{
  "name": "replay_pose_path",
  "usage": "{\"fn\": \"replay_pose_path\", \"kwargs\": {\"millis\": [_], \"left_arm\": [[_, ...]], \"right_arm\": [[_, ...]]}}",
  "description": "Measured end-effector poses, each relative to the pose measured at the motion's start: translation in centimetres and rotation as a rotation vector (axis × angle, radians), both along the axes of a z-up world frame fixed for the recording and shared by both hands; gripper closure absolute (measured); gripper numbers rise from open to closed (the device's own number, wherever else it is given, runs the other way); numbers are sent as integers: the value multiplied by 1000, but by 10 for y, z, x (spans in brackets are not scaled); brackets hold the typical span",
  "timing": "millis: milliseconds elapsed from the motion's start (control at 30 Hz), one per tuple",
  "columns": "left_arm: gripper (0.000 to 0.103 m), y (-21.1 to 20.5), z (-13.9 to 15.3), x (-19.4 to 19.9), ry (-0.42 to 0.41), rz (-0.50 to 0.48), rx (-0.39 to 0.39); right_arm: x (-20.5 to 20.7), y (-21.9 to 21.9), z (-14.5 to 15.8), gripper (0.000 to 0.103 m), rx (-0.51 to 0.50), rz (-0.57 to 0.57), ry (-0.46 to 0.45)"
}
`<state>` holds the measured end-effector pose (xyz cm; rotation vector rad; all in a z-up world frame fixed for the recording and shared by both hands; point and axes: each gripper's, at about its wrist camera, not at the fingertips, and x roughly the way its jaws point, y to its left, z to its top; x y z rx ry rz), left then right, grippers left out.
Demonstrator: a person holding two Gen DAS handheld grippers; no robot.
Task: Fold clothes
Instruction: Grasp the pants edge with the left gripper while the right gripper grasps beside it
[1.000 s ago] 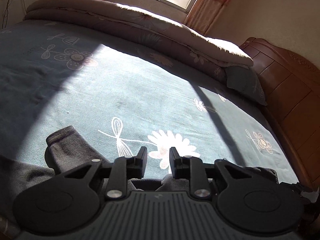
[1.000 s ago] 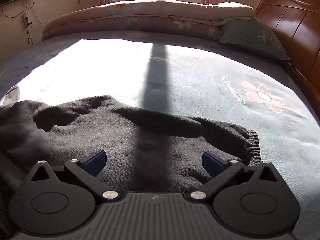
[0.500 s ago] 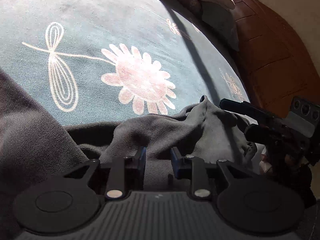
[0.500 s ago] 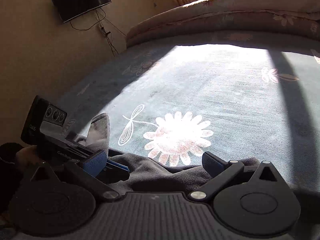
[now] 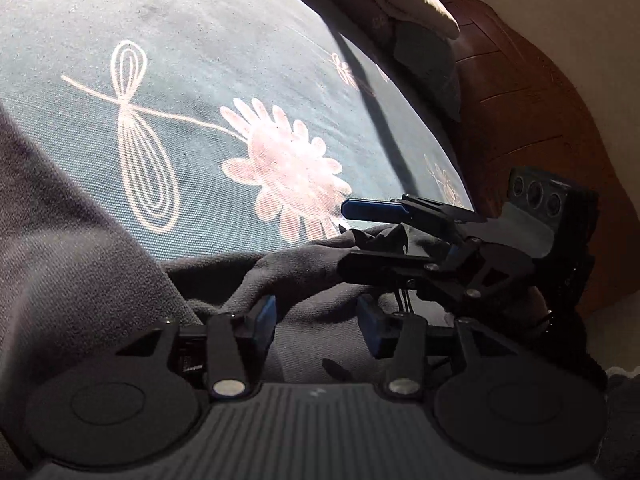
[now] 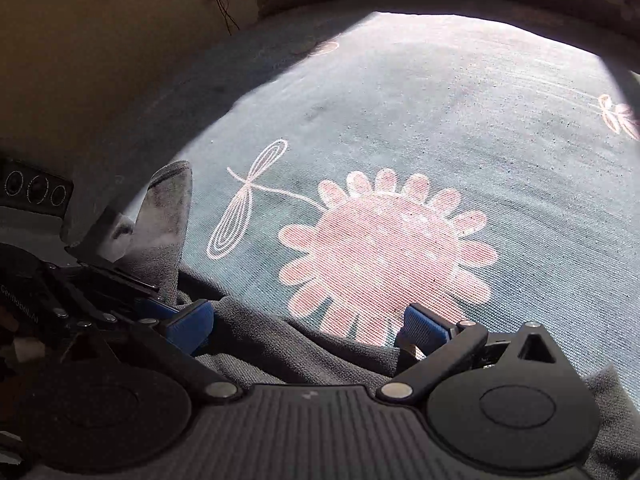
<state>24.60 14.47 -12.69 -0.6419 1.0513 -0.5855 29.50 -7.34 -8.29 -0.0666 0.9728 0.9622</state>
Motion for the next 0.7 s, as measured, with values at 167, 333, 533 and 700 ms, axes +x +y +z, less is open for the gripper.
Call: {"fn": "replay_pose_path", "kwargs": {"millis": [167, 333, 533, 700], "left_arm": [[55, -4, -8, 20, 31, -12, -62], [91, 0, -20, 31, 65, 55, -86], [103, 2, 6, 12, -41, 141, 86], [98, 13, 13, 14, -28, 128, 57]], "right_arm": [[-16, -46, 28, 0, 42, -97, -48], [-36, -92, 31, 0, 26, -227, -43], [-54, -120, 24, 0, 46, -320, -24], [-54, -122, 21, 0, 57, -317, -26]]}}
